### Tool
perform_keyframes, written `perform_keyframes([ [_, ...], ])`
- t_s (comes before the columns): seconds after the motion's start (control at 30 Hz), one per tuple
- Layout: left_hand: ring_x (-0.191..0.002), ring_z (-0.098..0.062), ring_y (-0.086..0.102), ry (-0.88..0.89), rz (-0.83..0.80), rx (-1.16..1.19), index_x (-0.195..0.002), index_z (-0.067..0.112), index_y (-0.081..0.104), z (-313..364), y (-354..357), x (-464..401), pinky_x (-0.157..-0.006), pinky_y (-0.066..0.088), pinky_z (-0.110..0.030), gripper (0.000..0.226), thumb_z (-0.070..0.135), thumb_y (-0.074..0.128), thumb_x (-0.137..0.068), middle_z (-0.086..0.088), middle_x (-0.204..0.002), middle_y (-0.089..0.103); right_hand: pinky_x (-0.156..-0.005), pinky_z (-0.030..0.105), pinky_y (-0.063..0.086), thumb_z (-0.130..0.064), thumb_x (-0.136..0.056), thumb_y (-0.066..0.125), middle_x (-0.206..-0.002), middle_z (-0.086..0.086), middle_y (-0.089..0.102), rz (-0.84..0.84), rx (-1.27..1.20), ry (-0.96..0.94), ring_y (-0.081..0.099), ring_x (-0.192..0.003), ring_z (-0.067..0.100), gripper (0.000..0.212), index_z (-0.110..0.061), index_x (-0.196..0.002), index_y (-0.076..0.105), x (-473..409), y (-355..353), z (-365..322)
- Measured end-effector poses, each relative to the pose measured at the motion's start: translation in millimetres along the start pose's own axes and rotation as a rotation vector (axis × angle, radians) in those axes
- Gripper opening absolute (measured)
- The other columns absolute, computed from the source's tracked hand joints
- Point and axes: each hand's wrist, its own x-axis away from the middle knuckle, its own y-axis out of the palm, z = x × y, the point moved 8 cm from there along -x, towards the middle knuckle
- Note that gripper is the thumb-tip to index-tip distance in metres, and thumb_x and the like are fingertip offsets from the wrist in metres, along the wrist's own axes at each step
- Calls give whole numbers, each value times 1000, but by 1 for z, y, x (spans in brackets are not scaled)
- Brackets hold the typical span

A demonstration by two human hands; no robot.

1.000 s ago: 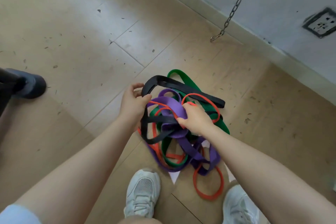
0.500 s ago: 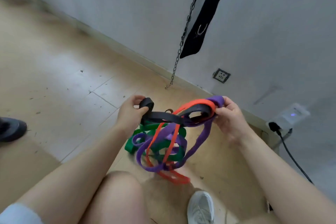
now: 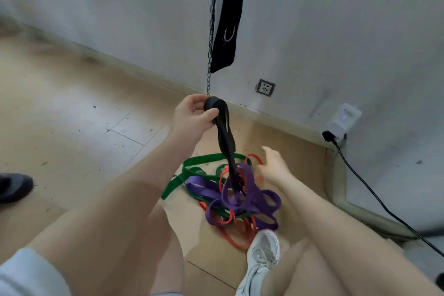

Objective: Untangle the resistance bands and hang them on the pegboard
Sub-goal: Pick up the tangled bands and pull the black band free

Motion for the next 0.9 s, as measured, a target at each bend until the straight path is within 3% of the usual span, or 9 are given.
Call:
perform_keyframes([
  [0.07,-85,-19,65,7,-39,21,-104,12,56,18,16,1,-78,58,-31,26,-1,64,-83,-7,-98,62,-107,37,38,-15,-88,61,-142,-2,40,-108,-241,-265,42,-128,17,60,-22,-142,35,11,10,-34],
  [0.13,-81,-17,67,-8,-48,82,-108,8,56,32,28,3,-78,58,-31,26,0,64,-84,-7,-96,64,-107,37,39,-19,-84,66,-129,-4,53,-214,-305,-383,50,-119,13,53,-23,-133,46,18,21,-52],
  [0.37,-79,-15,69,-62,60,359,-118,-1,50,61,24,-14,-87,55,-33,34,11,62,-88,-11,-98,64,-73,23,45,-23,-95,50,-87,4,65,-5,-400,-329,61,-86,18,13,-14,-90,58,26,-4,-67],
  [0.43,-89,-16,67,-211,63,305,-120,3,46,41,19,-23,-92,51,-30,41,29,58,-90,-10,-103,63,-62,14,44,-27,-97,49,-74,-3,62,29,-605,-274,60,-72,10,23,-16,-79,57,29,-34,-75],
  [0.5,-94,-15,61,-318,-29,65,-110,11,48,15,19,-20,-91,48,-29,35,42,51,-92,-5,-100,62,-65,19,47,-27,-97,49,-71,0,61,63,-818,-237,60,-69,12,25,-11,-79,57,28,-66,-86],
  [0.57,-101,-15,61,-258,-241,-169,-113,13,53,-2,31,-8,-95,47,-30,28,35,49,-95,-4,-107,64,-66,26,48,-22,-98,46,-72,5,58,40,-1022,-215,59,-68,16,23,-7,-83,57,26,-89,-108],
  [0.7,-104,-1,60,-5,-447,-188,-121,20,51,11,55,13,-80,50,-12,30,14,54,-92,5,-116,62,-65,30,47,-15,-96,48,-71,7,56,-17,-1381,-125,55,-66,18,19,-6,-81,54,22,-124,-150],
  [0.8,-105,-11,61,68,-458,-265,-121,24,50,12,57,8,-94,50,-30,39,9,61,-87,2,-114,61,-63,29,47,-16,-96,49,-59,3,62,-92,-1450,-71,57,-66,17,23,-5,-78,57,24,-128,-167],
  [0.9,-94,-19,66,101,-382,-352,-112,15,57,3,52,7,-90,53,-43,27,6,59,-87,-3,-102,66,-62,30,47,-16,-97,48,-58,5,61,-116,-1517,-12,56,-64,17,24,-5,-76,55,29,-120,-167],
])
